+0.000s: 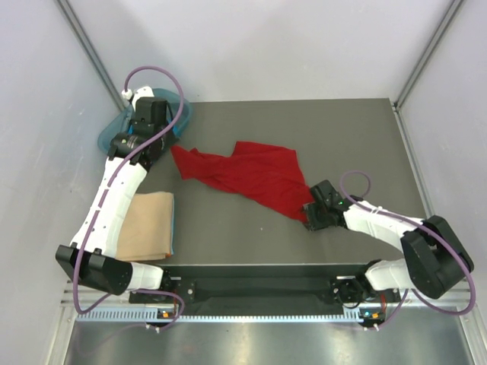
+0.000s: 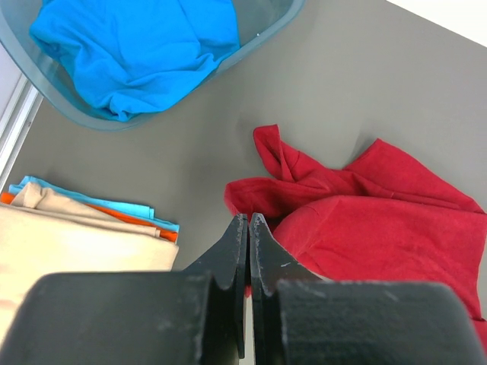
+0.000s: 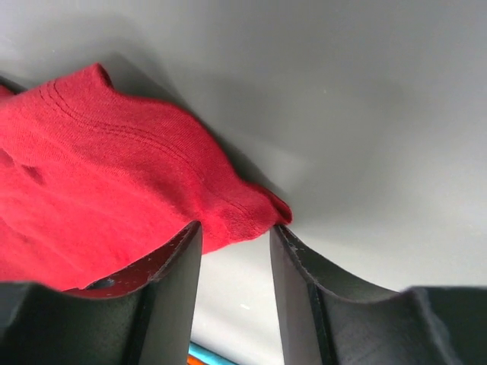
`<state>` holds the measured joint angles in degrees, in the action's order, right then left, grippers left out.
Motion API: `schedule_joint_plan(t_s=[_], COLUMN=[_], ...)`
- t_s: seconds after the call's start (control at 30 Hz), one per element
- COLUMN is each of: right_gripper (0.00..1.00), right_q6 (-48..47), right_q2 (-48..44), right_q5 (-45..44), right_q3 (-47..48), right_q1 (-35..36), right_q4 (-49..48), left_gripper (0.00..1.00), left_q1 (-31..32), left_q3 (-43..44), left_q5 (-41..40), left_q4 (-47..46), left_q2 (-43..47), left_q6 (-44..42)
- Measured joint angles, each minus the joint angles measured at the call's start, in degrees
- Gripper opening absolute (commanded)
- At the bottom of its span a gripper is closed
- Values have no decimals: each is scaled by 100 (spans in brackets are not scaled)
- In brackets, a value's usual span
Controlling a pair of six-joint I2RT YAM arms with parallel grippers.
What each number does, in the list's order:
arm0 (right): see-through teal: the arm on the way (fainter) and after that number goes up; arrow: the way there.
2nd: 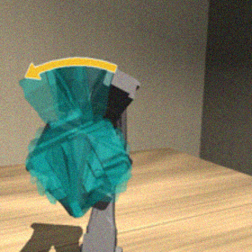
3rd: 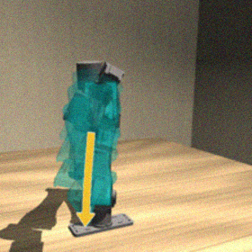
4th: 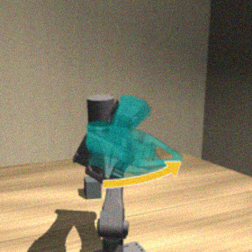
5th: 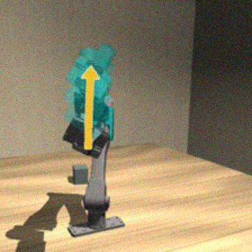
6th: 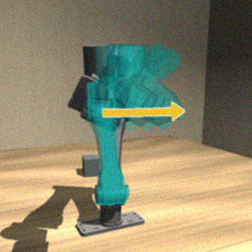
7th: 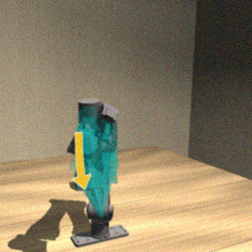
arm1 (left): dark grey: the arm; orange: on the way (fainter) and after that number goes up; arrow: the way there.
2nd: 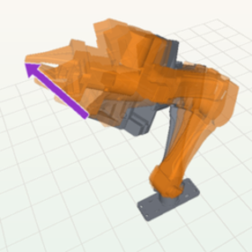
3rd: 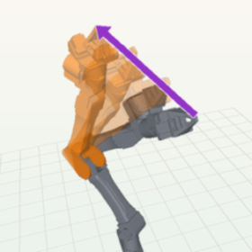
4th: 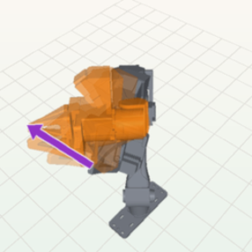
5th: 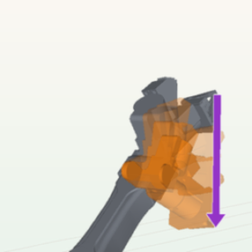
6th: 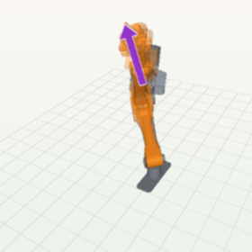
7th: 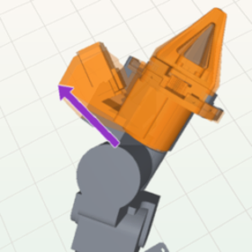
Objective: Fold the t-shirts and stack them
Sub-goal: Flatten the tshirt out
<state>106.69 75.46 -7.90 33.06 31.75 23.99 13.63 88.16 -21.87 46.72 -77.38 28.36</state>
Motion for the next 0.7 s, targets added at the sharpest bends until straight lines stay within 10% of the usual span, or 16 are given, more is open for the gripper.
schedule_joint_plan(t_s=[0.13, 0.4, 0.7], right_gripper=[2, 0, 0], right_q6=[94, -131, -3209], right_q2=[44, -170, -2459], right_q5=[-308, -1473, -3298], right_q3=[94, 372, 2393], right_q1=[2, 0, -42], right_q4=[363, 1379, 1593], left_gripper=[0, 0, 0], left_q1=[0, 0, -4], left_q3=[-17, -114, 258], left_q5=[13, 409, 2037], left_q4=[0, -92, -695], left_q2=[0, 79, 103], left_q6=[2, 101, 846])
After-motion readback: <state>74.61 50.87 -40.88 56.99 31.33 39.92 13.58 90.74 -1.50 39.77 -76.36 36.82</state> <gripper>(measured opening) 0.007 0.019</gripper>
